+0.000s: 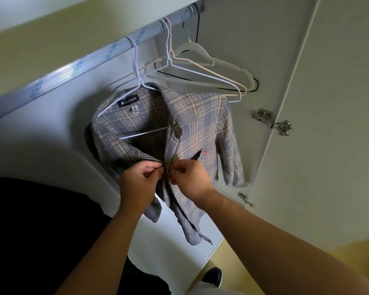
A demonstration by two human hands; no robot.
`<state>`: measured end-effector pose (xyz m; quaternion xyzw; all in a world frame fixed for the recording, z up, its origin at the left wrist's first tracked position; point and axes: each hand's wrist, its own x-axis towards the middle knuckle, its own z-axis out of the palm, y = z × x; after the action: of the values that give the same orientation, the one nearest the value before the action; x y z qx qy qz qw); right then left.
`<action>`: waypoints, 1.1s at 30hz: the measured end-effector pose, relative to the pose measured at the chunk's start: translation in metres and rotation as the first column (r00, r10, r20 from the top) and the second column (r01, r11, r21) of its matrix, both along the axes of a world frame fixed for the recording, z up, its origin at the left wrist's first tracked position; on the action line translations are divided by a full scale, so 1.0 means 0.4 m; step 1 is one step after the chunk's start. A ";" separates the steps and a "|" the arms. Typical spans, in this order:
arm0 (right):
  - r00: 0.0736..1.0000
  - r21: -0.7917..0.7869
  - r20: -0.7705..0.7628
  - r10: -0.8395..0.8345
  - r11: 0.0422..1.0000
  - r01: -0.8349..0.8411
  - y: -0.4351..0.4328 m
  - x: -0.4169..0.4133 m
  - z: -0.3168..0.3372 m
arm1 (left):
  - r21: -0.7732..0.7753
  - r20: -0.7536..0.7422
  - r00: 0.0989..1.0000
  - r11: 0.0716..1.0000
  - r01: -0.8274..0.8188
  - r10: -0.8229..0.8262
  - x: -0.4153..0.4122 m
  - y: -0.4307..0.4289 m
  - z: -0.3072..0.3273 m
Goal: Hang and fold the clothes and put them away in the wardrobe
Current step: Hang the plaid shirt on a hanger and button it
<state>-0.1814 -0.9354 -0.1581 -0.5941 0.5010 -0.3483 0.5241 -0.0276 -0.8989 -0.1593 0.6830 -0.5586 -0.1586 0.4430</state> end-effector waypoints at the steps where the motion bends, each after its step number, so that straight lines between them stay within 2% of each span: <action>1: 1.000 -0.014 -0.005 0.004 1.000 -0.004 0.001 -0.002 0.000 | 0.010 -0.022 1.000 1.000 0.000 0.000 0.000 -0.001 -0.002; 8: 1.000 -0.025 0.001 -0.013 1.000 0.013 0.001 0.003 0.003 | 0.052 -0.239 0.970 0.998 0.047 -0.034 -0.002 -0.001 0.007; 13: 0.999 -0.024 -0.026 -0.028 0.999 0.028 0.002 0.016 0.003 | 0.070 -0.332 0.942 0.994 0.082 -0.054 0.003 0.006 0.021; 16: 0.993 -0.091 -0.103 -0.052 0.995 0.043 0.001 0.026 0.002 | 0.093 -0.412 0.911 0.995 0.047 -0.005 0.005 0.002 0.024; 19: 0.989 -0.147 -0.133 -0.059 0.988 0.040 0.007 0.035 0.001 | 0.099 -0.362 0.932 0.993 0.064 -0.024 0.003 -0.003 0.026; 23: 0.994 -0.145 -0.082 -0.078 0.987 0.066 0.020 0.047 -0.011 | 0.121 -0.248 0.969 0.992 0.032 -0.002 0.004 -0.025 0.025; 28: 0.989 -0.086 -0.051 -0.138 0.987 0.133 0.020 0.057 -0.022 | 0.166 -0.366 0.927 0.986 -0.017 0.078 0.005 -0.047 0.014; 31: 0.985 -0.021 0.010 -0.174 0.985 0.174 0.014 0.056 -0.026 | 0.196 -0.468 0.873 0.979 -0.051 0.139 0.009 -0.059 0.012; 33: 0.983 0.030 0.051 -0.177 0.984 0.176 0.010 0.053 -0.027 | 0.213 -0.483 0.863 0.976 -0.045 0.145 0.012 -0.064 0.005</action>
<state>-0.1600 -0.9313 -0.1688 -0.5312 0.5420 -0.4027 0.5117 -0.0228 -0.9245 -0.1572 0.6860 -0.3734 -0.3602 0.5101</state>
